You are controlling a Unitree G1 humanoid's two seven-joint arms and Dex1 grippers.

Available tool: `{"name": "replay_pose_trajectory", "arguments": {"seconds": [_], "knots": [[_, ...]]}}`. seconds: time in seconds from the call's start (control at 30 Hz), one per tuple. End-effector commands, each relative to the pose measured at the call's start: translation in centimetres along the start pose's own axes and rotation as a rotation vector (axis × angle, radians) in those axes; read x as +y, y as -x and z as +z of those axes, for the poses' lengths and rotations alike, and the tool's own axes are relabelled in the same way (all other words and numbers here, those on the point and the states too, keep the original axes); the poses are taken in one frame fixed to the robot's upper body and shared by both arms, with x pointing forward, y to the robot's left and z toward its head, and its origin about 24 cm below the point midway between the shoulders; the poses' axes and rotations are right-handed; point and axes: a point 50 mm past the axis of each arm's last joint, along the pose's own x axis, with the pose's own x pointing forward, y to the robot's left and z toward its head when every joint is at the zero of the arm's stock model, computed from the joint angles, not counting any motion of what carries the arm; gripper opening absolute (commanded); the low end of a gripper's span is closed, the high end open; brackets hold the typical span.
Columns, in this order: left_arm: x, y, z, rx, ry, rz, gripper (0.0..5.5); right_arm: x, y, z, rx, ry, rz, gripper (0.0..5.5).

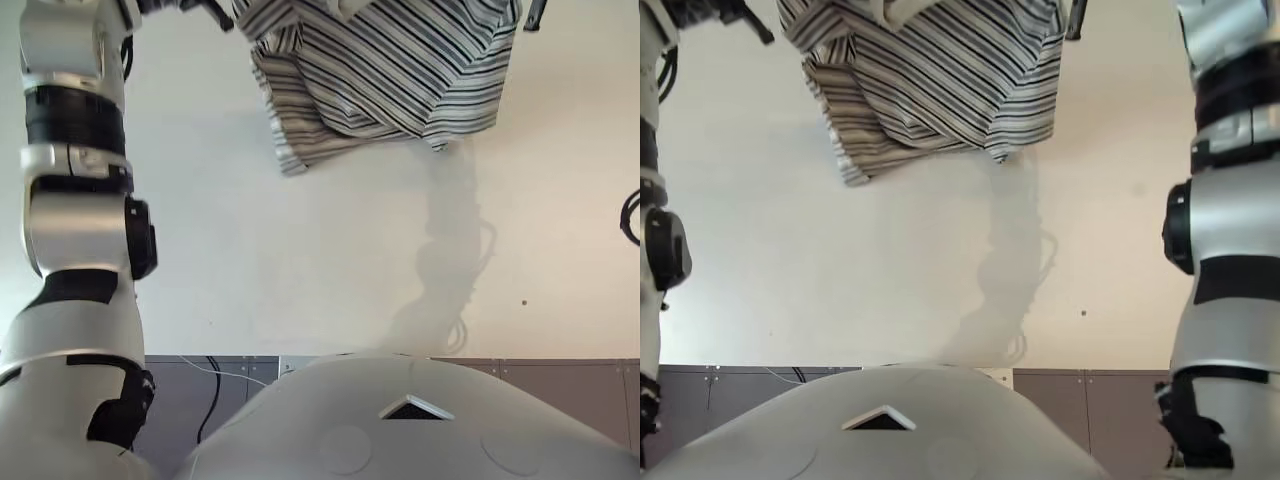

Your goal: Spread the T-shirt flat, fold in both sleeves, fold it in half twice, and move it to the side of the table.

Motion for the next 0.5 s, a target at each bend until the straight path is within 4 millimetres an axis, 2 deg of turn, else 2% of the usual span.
{"name": "replay_pose_trajectory", "arguments": {"seconds": [0.03, 0.1, 0.3, 0.4, 0.5], "knots": [[1.3, -1.9, 4.2, 0.031, -0.125, 0.124, 0.1, -4.8, 0.4, 0.4, 0.192, 0.142, -0.166, 0.12], [1.7, -2.1, 5.4, 0.052, -0.188, 0.18, 0.1, -5.9, 0.6, 0.4, 0.267, 0.204, -0.226, 0.12], [3.5, -1.0, 11.1, -0.034, -0.306, 0.388, 0.1, -11.1, 2.5, 2.6, 0.361, 0.352, -0.47, 0.12], [3.5, -0.5, 13.2, -0.12, -0.322, 0.336, 0.1, -13.0, 4.2, 3.0, 0.357, 0.387, -0.536, 0.12], [4.1, 0.8, 13.3, -0.168, -0.315, 0.284, 0.1, -14.1, 5.9, 2.9, 0.342, 0.419, -0.571, 0.12]]}}
